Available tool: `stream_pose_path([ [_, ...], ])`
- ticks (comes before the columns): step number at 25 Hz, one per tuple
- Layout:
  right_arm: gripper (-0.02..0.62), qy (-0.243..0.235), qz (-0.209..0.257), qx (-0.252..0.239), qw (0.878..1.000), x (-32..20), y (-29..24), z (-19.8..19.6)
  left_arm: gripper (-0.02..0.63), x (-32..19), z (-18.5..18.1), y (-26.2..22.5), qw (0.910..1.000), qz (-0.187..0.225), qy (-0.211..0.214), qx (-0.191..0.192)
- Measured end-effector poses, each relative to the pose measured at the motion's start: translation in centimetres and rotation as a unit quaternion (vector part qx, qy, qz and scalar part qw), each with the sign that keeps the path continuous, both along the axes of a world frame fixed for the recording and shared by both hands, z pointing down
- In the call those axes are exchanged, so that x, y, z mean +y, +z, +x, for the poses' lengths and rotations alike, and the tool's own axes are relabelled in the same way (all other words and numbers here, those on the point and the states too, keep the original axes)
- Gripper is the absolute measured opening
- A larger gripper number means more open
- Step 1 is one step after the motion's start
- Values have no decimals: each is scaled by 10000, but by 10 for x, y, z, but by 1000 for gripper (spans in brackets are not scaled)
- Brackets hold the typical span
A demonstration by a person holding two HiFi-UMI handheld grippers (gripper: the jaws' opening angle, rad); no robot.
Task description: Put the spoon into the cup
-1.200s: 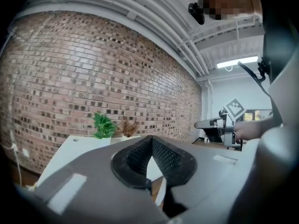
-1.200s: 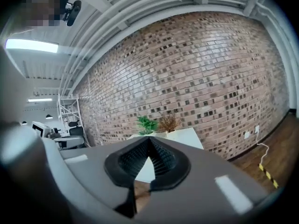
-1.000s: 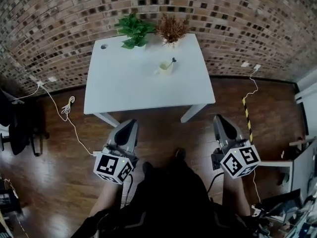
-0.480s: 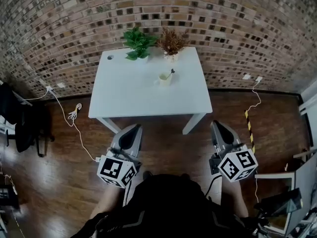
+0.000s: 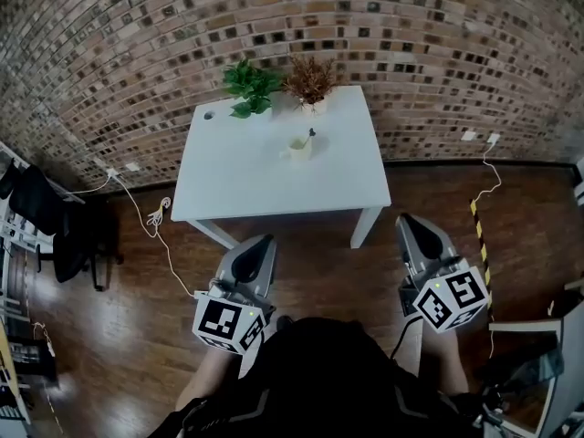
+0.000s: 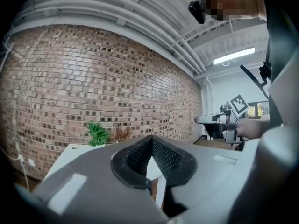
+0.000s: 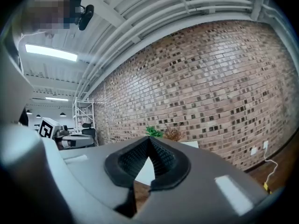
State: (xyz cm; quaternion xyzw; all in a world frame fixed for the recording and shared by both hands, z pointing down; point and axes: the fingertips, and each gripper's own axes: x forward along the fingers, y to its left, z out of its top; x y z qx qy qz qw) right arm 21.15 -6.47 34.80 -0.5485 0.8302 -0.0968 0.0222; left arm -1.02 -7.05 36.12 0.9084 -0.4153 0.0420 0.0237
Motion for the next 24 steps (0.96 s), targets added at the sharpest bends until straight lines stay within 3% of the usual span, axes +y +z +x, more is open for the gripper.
stream_pose_path([
  [12, 6, -199, 2, -44, 9998, 0, 3, 4, -6, 15, 13, -4, 9998, 109, -86, -128],
  [24, 6, -184, -172, -49, 9997, -2, 13, -29, -6, 13, -37, 4, 9994, 14, -326, 88],
])
